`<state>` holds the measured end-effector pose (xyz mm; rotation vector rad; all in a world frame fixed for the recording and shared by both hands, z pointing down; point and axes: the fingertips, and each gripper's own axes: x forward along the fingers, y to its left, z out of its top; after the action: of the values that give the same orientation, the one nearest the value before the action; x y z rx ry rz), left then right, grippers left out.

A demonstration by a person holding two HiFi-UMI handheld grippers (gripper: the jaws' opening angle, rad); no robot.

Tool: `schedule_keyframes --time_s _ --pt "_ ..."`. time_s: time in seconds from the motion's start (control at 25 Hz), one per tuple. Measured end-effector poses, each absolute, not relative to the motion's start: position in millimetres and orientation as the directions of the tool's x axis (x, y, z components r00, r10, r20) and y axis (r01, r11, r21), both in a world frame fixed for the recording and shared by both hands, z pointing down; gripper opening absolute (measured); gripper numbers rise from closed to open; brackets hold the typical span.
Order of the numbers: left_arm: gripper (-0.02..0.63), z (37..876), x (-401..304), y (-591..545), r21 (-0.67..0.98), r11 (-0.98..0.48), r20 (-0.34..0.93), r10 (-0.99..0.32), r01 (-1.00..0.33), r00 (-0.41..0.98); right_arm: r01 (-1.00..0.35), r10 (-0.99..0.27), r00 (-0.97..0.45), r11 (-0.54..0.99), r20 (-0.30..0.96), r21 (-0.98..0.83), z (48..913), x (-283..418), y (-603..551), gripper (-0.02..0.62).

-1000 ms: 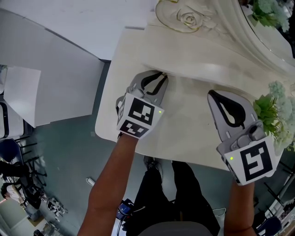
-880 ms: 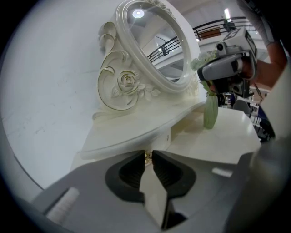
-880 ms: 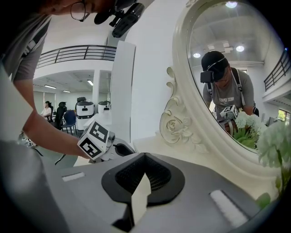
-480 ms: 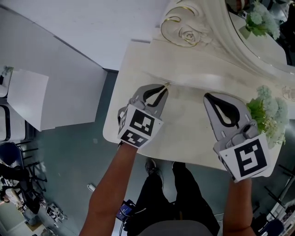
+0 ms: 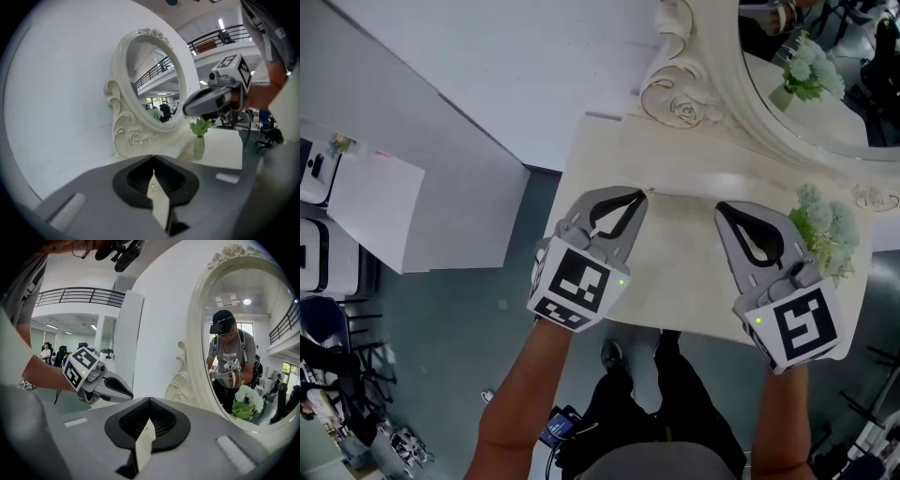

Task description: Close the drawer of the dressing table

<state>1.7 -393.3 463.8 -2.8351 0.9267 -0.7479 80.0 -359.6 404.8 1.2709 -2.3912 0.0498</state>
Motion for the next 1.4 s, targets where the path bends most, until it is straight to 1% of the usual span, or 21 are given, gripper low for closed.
schedule_keyframes --time_s 0.36,0.76,1.16,1.4 --pt "0.005 350.7 -11.4 -351.7 -0.286 -0.806 0.315 -0.589 -0.518 0.744 -0.795 -0.794 -0.51 0.582 0.33 0.173 340.5 62.9 -324.7 0.002" --pt "0.005 241.2 -45.0 -286.8 -0.399 -0.771 0.21 -0.604 -0.497 0.769 -0.775 -0.807 -0.517 0.583 0.284 0.244 266.4 36.7 -273.7 0.002" --pt "0.005 190.8 -89.4 -233.3 -0.422 -0.73 0.139 -0.637 -0.537 0.758 -0.737 -0.813 -0.533 0.583 0.236 0.342 216.1 14.7 -229.2 0.0" --pt "0.005 172.9 -109.3 -197.6 -0.431 -0.717 0.12 -0.647 -0.548 0.753 -0.712 -0.805 -0.546 0.592 0.233 0.378 199.7 -3.4 -194.0 0.0"
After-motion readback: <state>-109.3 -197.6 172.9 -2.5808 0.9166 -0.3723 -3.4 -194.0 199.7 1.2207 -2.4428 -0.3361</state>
